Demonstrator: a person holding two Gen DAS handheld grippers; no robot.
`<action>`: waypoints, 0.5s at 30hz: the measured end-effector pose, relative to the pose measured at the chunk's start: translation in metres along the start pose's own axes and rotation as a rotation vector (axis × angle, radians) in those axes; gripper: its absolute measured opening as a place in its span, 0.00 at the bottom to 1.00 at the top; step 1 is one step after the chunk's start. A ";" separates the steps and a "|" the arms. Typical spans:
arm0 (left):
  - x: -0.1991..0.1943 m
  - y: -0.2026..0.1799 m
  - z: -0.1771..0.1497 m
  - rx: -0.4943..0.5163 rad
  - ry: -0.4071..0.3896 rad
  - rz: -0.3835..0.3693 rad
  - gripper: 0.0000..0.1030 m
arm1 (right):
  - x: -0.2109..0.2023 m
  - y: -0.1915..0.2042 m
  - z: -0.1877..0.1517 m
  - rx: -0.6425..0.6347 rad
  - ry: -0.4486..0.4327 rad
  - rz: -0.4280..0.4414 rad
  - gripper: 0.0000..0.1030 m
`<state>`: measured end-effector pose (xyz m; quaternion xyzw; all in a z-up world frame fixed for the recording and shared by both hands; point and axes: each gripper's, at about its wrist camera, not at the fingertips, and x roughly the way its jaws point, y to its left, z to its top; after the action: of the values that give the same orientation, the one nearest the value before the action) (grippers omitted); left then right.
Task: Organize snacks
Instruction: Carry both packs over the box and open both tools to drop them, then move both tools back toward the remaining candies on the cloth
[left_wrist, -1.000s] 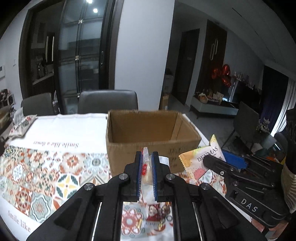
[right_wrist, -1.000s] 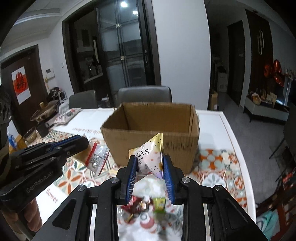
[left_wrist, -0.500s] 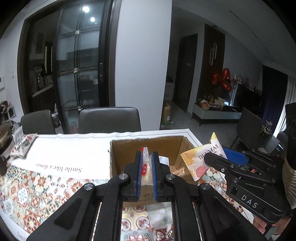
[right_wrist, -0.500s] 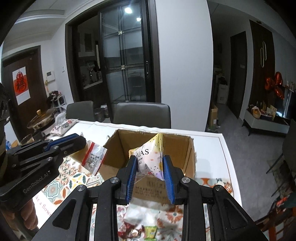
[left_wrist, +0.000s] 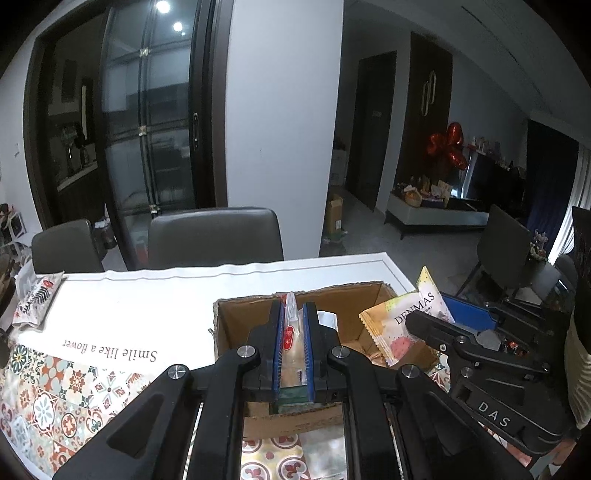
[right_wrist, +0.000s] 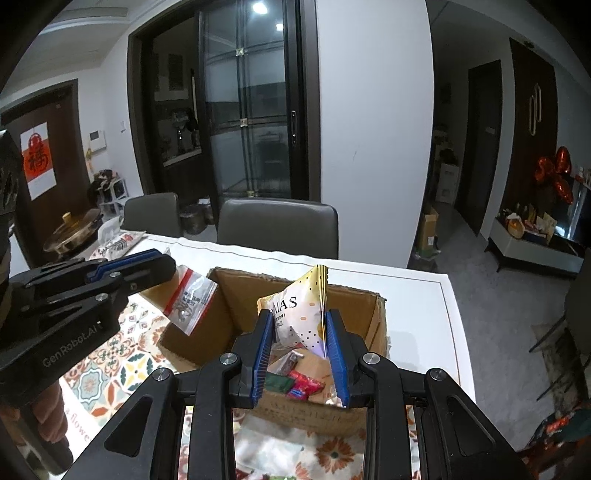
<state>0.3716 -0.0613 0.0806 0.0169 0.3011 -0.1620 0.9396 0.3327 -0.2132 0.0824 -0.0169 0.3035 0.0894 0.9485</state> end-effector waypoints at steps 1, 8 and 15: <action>0.003 0.000 0.001 -0.005 0.005 0.005 0.13 | 0.004 -0.002 0.002 -0.002 0.007 0.000 0.30; 0.014 0.007 -0.004 -0.020 0.038 0.057 0.35 | 0.026 -0.009 0.003 0.015 0.058 -0.018 0.55; -0.013 -0.001 -0.022 0.015 0.037 0.085 0.44 | 0.010 -0.010 -0.011 0.020 0.045 -0.019 0.55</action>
<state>0.3489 -0.0554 0.0705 0.0397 0.3164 -0.1237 0.9397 0.3362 -0.2223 0.0669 -0.0124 0.3257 0.0771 0.9423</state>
